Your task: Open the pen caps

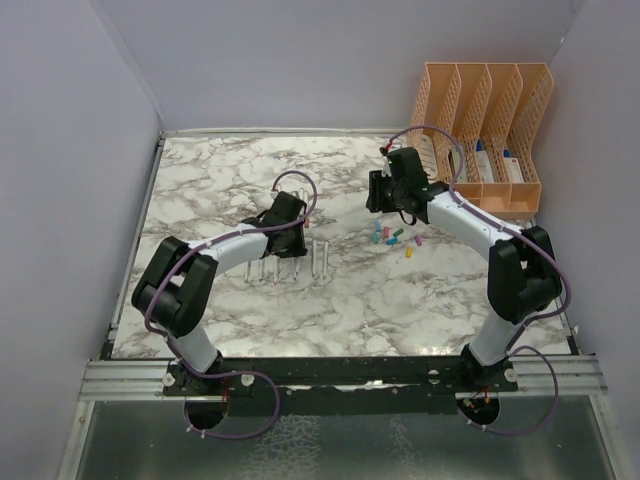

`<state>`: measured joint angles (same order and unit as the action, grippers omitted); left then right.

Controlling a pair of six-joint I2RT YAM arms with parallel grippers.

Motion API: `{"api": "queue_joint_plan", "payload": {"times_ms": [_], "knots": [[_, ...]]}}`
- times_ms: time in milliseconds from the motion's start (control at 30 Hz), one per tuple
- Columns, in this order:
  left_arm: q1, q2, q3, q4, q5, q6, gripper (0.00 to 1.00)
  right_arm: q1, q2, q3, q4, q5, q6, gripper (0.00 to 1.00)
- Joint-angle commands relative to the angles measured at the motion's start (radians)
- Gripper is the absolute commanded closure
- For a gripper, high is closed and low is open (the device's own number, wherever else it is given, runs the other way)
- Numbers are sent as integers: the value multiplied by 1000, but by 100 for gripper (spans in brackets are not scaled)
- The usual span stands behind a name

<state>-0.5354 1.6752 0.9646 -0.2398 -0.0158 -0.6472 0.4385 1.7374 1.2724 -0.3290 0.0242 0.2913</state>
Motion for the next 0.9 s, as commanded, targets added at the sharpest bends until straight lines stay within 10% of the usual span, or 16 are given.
{"api": "queue_joint_plan", "payload": {"times_ms": [0, 400, 633, 867], "knots": [[-6, 14, -7, -1, -24, 5, 73, -1, -39, -2, 21, -30, 2, 57], [-5, -70, 28, -44, -49, -5, 67, 25, -5, 58, 1, -71, -11, 52], [4, -275, 56, -60, -103, -7, 4, 140, 165, 238, -57, -53, -28, 33], [58, -446, -1, -75, -125, -34, 1, 218, 358, 454, -139, -17, -29, 32]]}}
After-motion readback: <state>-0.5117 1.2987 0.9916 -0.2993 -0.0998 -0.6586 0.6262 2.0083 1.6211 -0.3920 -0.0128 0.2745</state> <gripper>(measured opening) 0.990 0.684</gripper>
